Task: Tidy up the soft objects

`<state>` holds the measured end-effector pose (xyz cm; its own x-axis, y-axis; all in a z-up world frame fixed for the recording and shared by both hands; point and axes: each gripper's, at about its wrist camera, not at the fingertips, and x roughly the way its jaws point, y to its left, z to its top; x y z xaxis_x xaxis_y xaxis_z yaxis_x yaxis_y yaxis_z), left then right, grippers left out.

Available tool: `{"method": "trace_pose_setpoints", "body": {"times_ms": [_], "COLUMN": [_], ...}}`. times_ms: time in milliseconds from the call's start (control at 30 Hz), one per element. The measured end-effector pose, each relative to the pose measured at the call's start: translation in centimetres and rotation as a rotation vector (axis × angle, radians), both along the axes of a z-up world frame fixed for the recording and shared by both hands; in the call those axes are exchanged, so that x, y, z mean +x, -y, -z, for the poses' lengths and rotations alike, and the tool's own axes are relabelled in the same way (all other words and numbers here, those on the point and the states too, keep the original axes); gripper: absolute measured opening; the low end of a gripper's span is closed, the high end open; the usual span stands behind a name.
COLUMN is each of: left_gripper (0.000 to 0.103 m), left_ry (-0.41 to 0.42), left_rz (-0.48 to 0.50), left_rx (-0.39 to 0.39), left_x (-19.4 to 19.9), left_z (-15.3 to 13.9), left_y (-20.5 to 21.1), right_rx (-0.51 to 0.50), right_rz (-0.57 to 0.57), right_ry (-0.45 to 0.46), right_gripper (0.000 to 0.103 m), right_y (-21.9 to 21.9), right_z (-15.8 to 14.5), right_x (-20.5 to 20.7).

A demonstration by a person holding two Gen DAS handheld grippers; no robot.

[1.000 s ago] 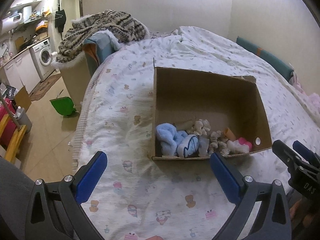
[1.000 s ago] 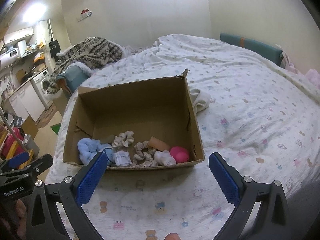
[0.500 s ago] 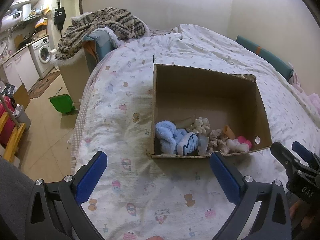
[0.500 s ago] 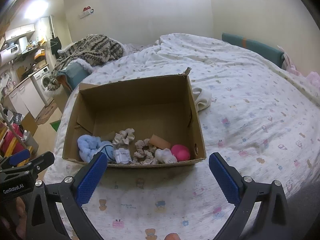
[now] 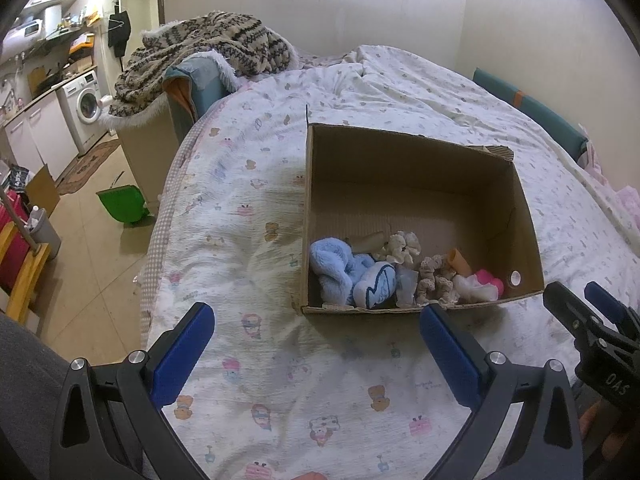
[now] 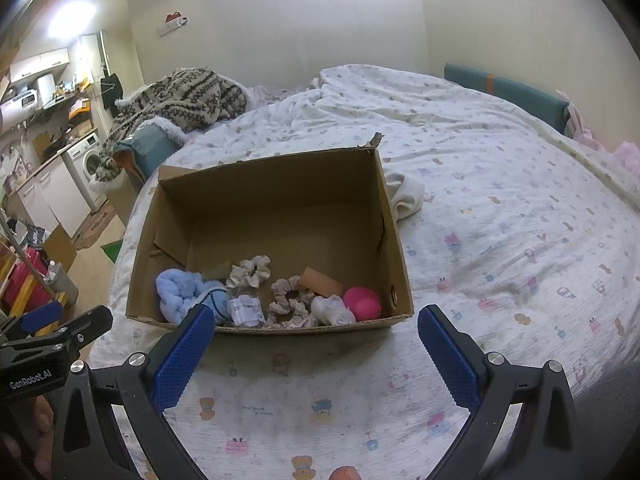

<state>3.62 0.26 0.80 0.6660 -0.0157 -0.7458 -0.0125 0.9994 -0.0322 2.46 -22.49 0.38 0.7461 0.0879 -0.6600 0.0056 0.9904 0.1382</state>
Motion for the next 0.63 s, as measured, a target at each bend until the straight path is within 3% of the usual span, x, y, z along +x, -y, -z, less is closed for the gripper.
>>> {"method": "trace_pose_setpoints", "body": {"times_ms": [633], "left_gripper": [0.102], "left_ry": [-0.015], "left_rz": [0.0], "left_rx": [-0.022], "left_x": [0.04], "left_z": [0.39], "left_y": [0.26], "right_rx": [0.002], "right_rz": [-0.001], "right_ry": [0.0], "right_gripper": [0.103], "right_y": [0.1], "right_z": [0.0], "right_x": [-0.01]}}
